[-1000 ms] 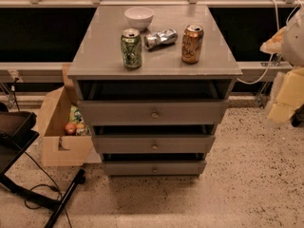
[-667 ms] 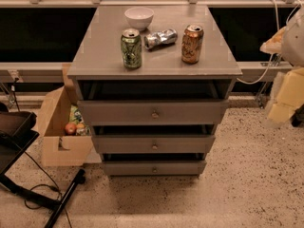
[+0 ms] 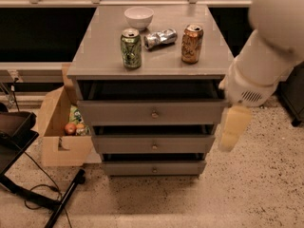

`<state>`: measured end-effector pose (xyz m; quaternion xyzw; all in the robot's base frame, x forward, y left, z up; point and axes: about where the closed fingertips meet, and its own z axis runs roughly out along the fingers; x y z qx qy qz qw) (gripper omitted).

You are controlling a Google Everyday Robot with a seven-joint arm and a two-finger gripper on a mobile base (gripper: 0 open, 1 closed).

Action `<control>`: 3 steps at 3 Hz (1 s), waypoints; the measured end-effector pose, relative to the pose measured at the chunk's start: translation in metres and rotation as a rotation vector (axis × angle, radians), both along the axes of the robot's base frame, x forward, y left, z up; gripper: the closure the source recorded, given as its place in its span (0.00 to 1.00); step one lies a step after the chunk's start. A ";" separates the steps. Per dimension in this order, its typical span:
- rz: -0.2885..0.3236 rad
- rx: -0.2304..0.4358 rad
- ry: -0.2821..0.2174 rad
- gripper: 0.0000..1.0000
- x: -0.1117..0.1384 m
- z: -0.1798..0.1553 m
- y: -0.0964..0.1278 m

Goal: Open middle drawer

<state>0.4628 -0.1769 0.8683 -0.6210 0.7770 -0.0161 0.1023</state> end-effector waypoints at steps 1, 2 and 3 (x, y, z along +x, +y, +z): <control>0.034 0.009 0.040 0.00 0.008 -0.083 0.023; 0.077 0.013 0.038 0.00 0.015 -0.146 0.043; 0.143 -0.022 -0.015 0.00 0.018 -0.192 0.059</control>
Offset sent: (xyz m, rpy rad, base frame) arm 0.0239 0.0693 -0.2302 0.0214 0.0287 0.1380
